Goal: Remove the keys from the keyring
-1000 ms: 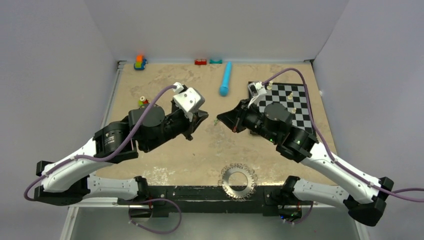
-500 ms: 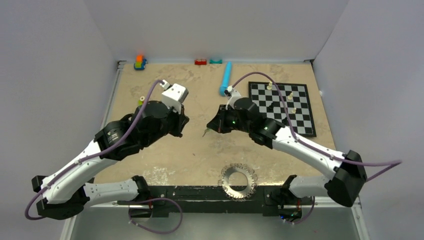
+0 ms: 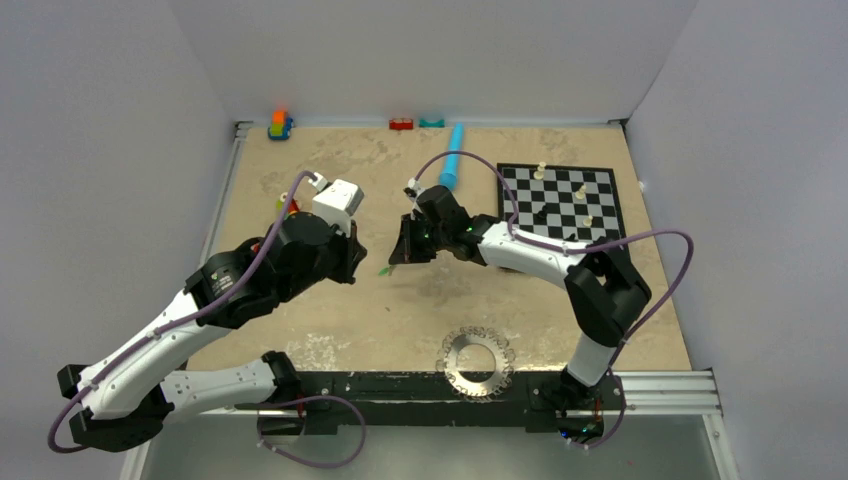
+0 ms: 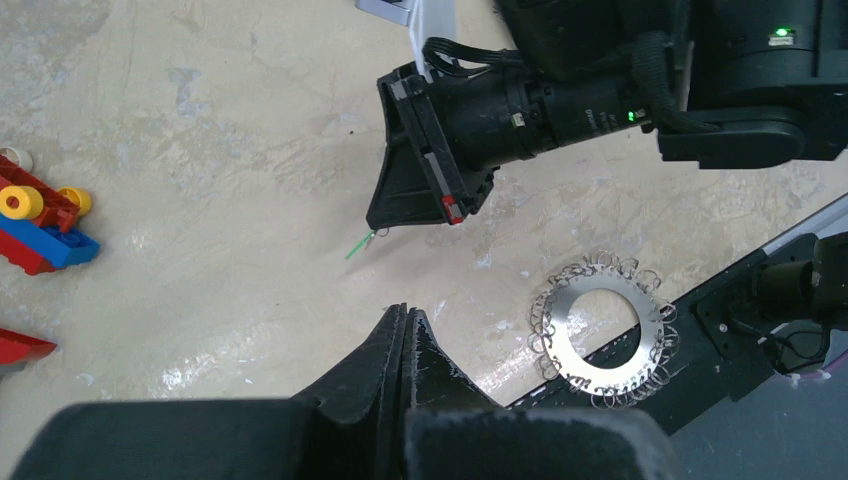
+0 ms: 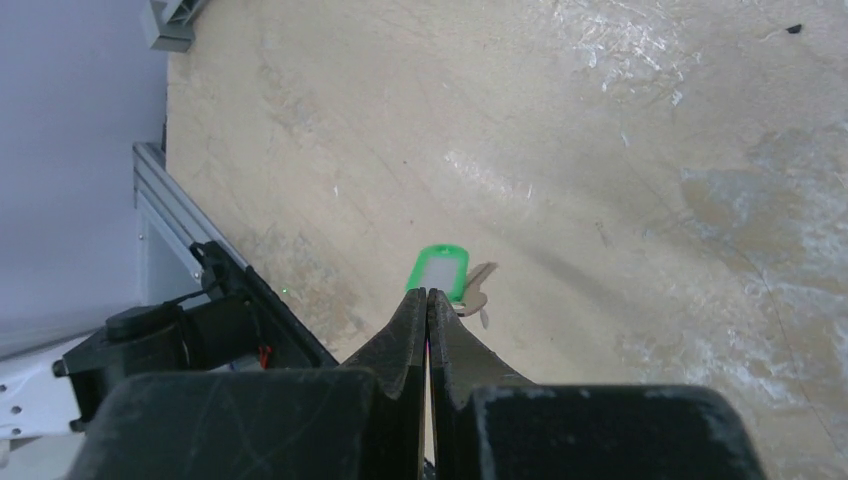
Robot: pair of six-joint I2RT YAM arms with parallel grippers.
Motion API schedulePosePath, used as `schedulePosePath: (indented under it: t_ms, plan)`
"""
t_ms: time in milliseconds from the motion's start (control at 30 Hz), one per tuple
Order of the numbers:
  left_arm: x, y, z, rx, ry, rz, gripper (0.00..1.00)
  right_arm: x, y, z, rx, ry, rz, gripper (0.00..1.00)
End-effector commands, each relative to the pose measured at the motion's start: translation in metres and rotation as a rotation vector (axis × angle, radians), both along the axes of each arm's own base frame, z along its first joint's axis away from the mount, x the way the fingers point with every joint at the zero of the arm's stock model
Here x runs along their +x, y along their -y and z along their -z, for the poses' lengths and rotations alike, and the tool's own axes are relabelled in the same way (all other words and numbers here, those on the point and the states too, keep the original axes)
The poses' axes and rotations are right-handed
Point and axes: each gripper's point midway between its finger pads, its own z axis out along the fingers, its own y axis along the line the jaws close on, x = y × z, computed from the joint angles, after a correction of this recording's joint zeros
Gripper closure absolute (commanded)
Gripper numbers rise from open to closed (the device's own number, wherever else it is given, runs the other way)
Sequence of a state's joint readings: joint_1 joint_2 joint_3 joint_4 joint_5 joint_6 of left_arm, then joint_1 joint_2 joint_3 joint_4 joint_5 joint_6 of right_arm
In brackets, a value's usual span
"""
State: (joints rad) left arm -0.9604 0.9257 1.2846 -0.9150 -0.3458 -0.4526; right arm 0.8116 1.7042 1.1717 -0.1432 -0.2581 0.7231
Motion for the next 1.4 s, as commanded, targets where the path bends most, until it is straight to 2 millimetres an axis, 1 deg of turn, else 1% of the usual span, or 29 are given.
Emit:
schedulePosePath:
  t_ms: [0, 100, 133, 233, 300, 400, 433, 467, 533, 567, 667, 767, 867, 967, 1033, 1100, 1233, 1367]
  plan:
    - [-0.001, -0.006, 0.002, -0.016, -0.007, -0.023, 1.00, 0.008, -0.015, -0.003, 0.014, -0.003, -0.059, 1.00]
    - [-0.002, -0.006, 0.006, -0.009, -0.014, -0.026, 1.00, 0.011, -0.013, 0.014, -0.030, -0.028, -0.067, 1.00]
    - [-0.002, -0.006, 0.007, -0.008, -0.017, -0.025, 1.00, 0.011, -0.011, 0.022, -0.048, -0.038, -0.069, 1.00]
    - [-0.002, -0.006, 0.012, -0.008, -0.028, -0.029, 1.00, 0.013, -0.001, 0.037, -0.092, -0.055, -0.058, 1.00]
    - [-0.003, -0.005, 0.015, -0.013, -0.034, -0.028, 1.00, 0.015, 0.007, 0.042, -0.121, -0.052, -0.042, 1.00]
    - [-0.003, -0.003, 0.017, -0.022, -0.036, -0.026, 1.00, 0.019, 0.019, 0.042, -0.154, -0.040, -0.026, 1.00]
    - [-0.003, -0.002, 0.017, -0.023, -0.038, -0.025, 1.00, 0.019, 0.022, 0.041, -0.167, -0.036, -0.022, 0.94]
    - [-0.002, -0.002, 0.017, -0.025, -0.039, -0.025, 1.00, 0.020, 0.025, 0.040, -0.180, -0.031, -0.017, 0.87]
    - [-0.002, 0.000, 0.016, -0.028, -0.040, -0.020, 1.00, 0.022, 0.032, 0.036, -0.204, -0.009, -0.002, 0.65]
    - [-0.002, 0.001, 0.016, -0.028, -0.042, -0.019, 1.00, 0.023, 0.037, 0.033, -0.218, 0.000, 0.005, 0.60]
    - [-0.003, 0.002, 0.016, -0.033, -0.045, -0.014, 1.00, 0.025, 0.050, 0.018, -0.249, 0.041, 0.038, 0.46]
    - [-0.004, 0.002, 0.015, -0.041, -0.045, -0.010, 1.00, 0.022, 0.070, 0.001, -0.279, 0.078, 0.084, 0.41]
    - [-0.006, 0.001, 0.014, -0.046, -0.048, -0.008, 1.00, 0.014, 0.088, -0.010, -0.289, 0.099, 0.128, 0.40]
    - [-0.007, 0.003, 0.015, -0.052, -0.053, 0.002, 1.00, -0.002, 0.106, -0.009, -0.295, 0.071, 0.177, 0.39]
    - [-0.008, 0.004, 0.015, -0.058, -0.059, 0.008, 1.00, -0.013, 0.121, -0.004, -0.310, 0.044, 0.224, 0.39]
    - [-0.010, 0.005, 0.015, -0.063, -0.063, 0.014, 1.00, -0.024, 0.138, 0.005, -0.339, 0.011, 0.279, 0.40]
    - [-0.013, 0.006, 0.015, -0.077, -0.068, 0.022, 1.00, -0.044, 0.162, 0.021, -0.353, -0.046, 0.372, 0.41]
    - [-0.014, 0.007, 0.015, -0.089, -0.073, 0.029, 1.00, -0.066, 0.168, 0.037, -0.301, -0.124, 0.414, 0.43]
